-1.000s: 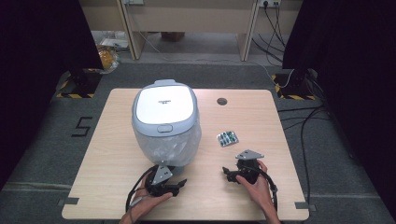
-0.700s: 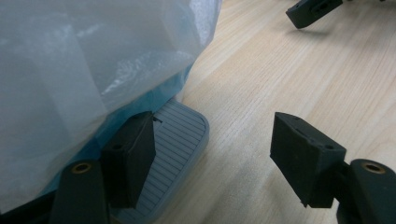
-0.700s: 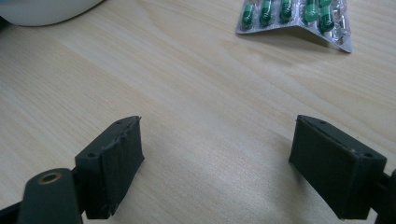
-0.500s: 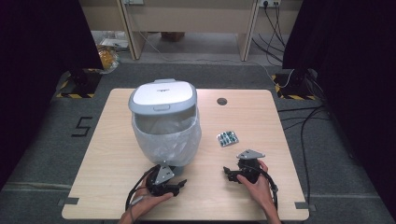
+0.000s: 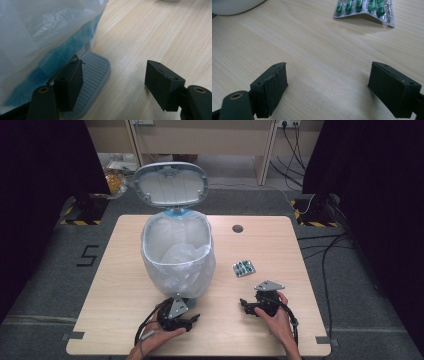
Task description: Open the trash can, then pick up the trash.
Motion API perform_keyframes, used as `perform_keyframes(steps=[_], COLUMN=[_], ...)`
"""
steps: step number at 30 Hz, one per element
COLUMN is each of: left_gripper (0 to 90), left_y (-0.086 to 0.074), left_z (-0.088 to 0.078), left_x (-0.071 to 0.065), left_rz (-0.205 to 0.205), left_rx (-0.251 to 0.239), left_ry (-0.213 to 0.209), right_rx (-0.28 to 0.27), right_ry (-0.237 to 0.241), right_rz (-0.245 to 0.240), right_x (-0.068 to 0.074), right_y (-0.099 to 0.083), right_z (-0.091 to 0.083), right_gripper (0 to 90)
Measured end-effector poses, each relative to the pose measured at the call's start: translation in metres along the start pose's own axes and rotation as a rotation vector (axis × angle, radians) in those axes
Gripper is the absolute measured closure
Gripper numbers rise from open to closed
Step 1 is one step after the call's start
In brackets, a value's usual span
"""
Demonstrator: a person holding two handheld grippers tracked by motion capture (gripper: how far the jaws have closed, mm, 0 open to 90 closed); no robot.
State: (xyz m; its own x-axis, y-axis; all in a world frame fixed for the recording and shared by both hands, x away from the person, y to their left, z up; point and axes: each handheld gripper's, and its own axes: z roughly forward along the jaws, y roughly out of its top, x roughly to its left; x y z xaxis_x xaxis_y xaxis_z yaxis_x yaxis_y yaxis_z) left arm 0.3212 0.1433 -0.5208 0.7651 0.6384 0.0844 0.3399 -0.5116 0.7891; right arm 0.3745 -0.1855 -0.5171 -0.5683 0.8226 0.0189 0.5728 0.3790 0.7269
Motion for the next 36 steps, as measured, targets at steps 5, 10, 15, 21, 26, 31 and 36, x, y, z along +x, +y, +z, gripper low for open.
perform_keyframes(steps=[5, 10, 15, 21, 26, 31, 36], left_gripper=[30.4, 30.4, 30.4, 30.4, 30.3, 30.3, 30.3], left_y=[0.0, 0.0, 0.0, 0.0, 0.0, 0.0, 0.0], left_z=[0.0, 0.0, 0.0, 0.0, 0.0, 0.0, 0.0], left_x=[0.001, 0.0, -0.001, -0.001, -0.001, -0.001, -0.001], left_rz=[-0.007, -0.002, 0.009, 0.011, 0.005, 0.009, 0.009], left_rx=[-0.008, -0.003, -0.001, -0.001, 0.0, -0.003, 0.0], left_ry=[-0.003, -0.003, 0.01, 0.01, 0.003, 0.008, 0.005], right_rx=[0.005, -0.05, -0.094, -0.125, -0.142, -0.102, -0.053], right_ry=[-0.006, -0.025, -0.046, -0.046, -0.044, -0.063, -0.113], right_rz=[0.006, 0.013, 0.015, 0.028, 0.052, 0.043, 0.065], right_x=[-0.002, -0.008, -0.01, -0.019, -0.026, -0.031, -0.036], right_y=[0.001, 0.011, 0.024, 0.044, 0.057, 0.069, 0.078], right_z=[0.0, -0.006, -0.01, -0.004, 0.006, 0.026, 0.049], right_gripper=[15.6, 15.7, 15.7, 15.2, 15.4, 16.5, 15.9])
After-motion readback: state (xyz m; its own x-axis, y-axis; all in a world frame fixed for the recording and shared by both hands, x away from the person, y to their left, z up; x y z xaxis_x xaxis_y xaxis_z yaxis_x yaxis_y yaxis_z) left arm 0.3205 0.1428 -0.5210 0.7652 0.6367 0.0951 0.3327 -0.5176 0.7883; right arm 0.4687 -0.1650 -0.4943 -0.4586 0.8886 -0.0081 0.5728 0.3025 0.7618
